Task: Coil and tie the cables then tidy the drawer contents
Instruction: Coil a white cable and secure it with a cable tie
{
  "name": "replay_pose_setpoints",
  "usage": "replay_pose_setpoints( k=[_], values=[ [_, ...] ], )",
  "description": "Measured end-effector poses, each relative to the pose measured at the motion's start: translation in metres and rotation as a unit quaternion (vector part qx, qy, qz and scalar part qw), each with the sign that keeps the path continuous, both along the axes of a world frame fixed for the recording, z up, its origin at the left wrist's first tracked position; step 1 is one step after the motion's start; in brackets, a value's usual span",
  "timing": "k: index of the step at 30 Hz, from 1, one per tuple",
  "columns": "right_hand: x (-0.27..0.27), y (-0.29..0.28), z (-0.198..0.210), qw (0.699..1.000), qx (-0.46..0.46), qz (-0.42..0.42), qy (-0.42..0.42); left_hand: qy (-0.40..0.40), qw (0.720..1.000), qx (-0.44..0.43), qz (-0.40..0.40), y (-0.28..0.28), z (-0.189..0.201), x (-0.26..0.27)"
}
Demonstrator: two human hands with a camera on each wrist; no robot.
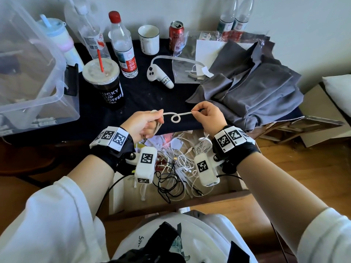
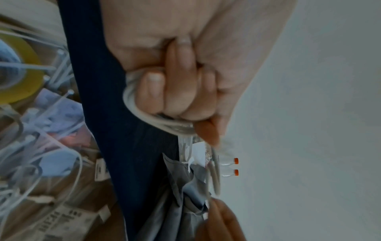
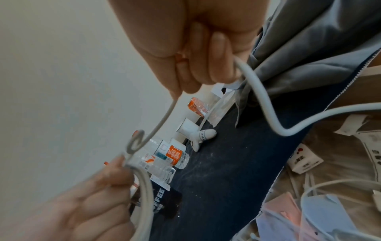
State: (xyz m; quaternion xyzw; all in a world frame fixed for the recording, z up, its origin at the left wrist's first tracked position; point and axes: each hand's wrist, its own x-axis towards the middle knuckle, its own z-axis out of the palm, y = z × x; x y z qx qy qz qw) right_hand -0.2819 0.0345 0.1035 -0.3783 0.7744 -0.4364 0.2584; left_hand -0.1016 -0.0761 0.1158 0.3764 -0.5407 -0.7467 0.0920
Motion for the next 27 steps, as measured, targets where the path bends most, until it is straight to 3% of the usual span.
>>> replay_pose_setpoints(
  k=[5, 9, 11, 13, 17, 21, 24, 27],
  values=[
    [0.022, -0.005, -0.002, 0.985, 0.031, 0.168, 0.017, 0.040, 0.999, -0.005, -0.024, 0.010, 0.011, -0.014],
    [0.039, 0.000, 0.013, 0.951, -0.010, 0.261, -0.165, 0.007, 0.999, -0.023, 0.034, 0.008, 0.008, -0.017],
    [0.040, 0.003, 0.023, 0.935, -0.014, 0.279, -0.218, -0.015, 0.997, -0.020, 0.069, 0.004, 0.002, -0.014],
    [0.036, 0.001, 0.029, 0.940, -0.017, 0.244, -0.236, -0.022, 0.996, -0.011, 0.085, 0.002, -0.002, -0.011],
    [0.021, -0.008, 0.019, 0.991, -0.006, 0.062, -0.115, -0.024, 0.998, 0.022, 0.054, 0.002, -0.003, -0.008],
    [0.010, -0.008, 0.013, 0.986, -0.060, 0.003, -0.156, 0.004, 0.997, 0.079, -0.021, 0.007, 0.004, -0.009],
    [0.007, -0.006, 0.011, 0.983, -0.067, -0.050, -0.164, 0.077, 0.981, 0.164, -0.065, 0.013, 0.013, -0.007],
    [0.003, -0.005, 0.002, 0.994, -0.017, -0.064, -0.081, 0.168, 0.957, 0.227, -0.059, 0.015, 0.022, -0.008]
  ],
)
